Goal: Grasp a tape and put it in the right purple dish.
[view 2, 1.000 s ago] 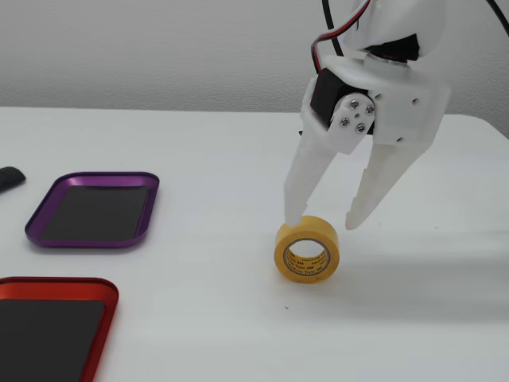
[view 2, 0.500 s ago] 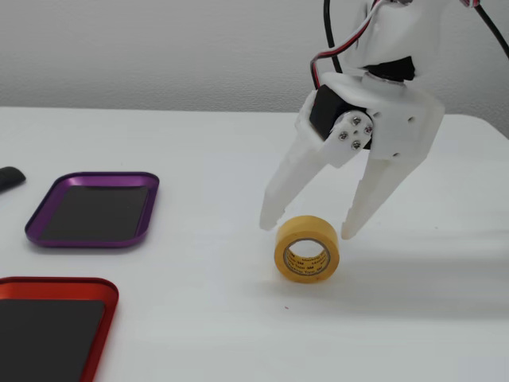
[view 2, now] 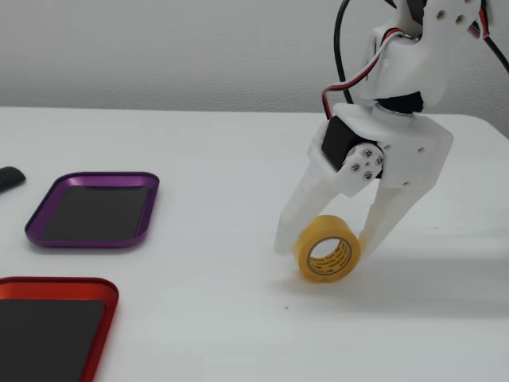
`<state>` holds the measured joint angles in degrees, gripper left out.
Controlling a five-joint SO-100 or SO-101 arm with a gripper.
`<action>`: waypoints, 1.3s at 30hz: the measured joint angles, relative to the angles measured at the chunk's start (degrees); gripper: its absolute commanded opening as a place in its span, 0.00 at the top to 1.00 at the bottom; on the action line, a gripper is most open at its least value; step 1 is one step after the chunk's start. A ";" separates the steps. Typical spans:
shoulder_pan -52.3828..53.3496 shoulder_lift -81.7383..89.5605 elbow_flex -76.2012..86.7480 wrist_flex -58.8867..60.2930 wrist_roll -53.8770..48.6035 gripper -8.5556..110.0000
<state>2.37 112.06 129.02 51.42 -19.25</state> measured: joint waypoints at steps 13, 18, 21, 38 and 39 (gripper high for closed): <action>0.53 -6.06 0.00 -4.39 -1.85 0.75; 0.79 -7.21 -0.18 -4.57 -1.67 0.89; 0.79 -7.29 -0.35 -4.57 -1.67 0.93; 0.97 -2.11 -11.16 -4.48 -1.67 0.93; 0.97 -0.53 -11.95 -4.48 -1.67 0.93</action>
<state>3.34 111.53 117.07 46.93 -20.92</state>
